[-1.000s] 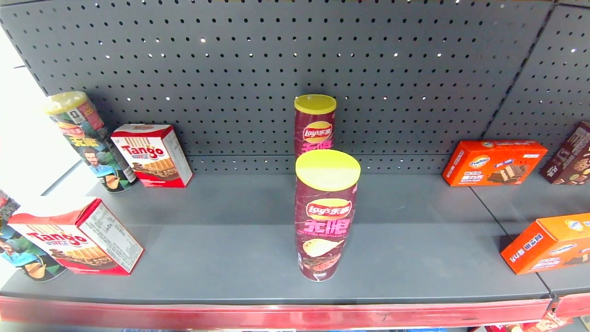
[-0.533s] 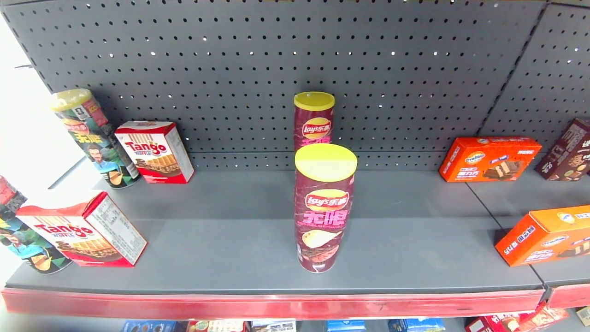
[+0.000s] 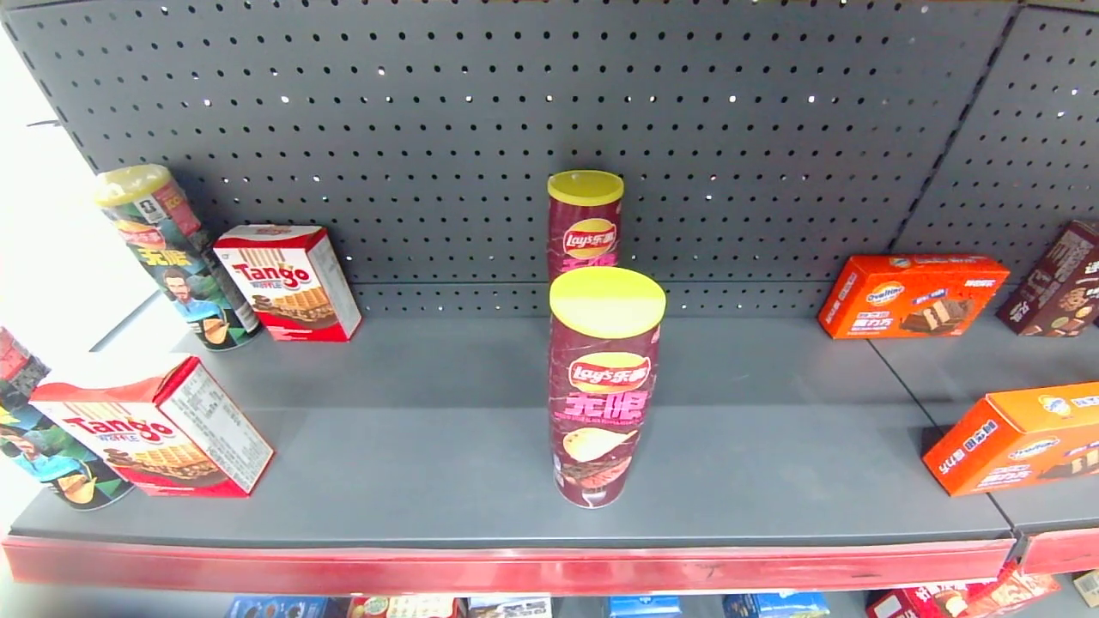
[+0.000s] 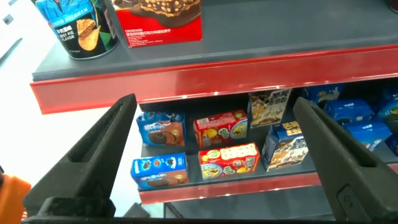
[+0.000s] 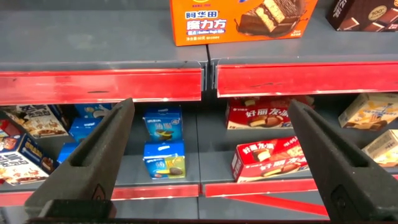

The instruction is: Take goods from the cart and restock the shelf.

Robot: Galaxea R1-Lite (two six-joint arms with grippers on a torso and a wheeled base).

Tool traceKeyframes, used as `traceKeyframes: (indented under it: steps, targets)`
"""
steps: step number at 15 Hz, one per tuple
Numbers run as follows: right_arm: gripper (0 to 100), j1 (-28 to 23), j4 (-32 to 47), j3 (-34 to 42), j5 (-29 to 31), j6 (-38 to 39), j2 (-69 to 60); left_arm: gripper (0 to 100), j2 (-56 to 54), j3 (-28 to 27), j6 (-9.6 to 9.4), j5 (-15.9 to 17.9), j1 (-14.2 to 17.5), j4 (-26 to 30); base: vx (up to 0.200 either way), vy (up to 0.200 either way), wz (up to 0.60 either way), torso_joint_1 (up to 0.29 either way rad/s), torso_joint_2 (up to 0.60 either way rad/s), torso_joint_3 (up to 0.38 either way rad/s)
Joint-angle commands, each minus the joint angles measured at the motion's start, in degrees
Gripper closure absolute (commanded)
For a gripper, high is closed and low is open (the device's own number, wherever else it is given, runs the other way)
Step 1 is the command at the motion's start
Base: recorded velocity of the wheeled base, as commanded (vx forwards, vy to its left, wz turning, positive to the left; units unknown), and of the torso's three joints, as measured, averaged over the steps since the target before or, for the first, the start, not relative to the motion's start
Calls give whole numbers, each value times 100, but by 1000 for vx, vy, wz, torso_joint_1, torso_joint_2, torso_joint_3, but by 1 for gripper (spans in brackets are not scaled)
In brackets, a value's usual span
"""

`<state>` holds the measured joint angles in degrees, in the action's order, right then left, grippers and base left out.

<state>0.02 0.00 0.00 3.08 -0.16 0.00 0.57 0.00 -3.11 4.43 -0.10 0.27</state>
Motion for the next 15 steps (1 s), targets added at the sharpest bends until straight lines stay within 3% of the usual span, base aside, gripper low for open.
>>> traceKeyframes:
  steps: [1,15]
  targets:
    - [0,6,0,0,-1,-2,0,0,13,0,3,-3,1,0,0,0,0,0,0,0]
    - [0,6,-9,0,-1,-2,0,0,4,0,21,-3,1,0,0,0,0,0,0,0]
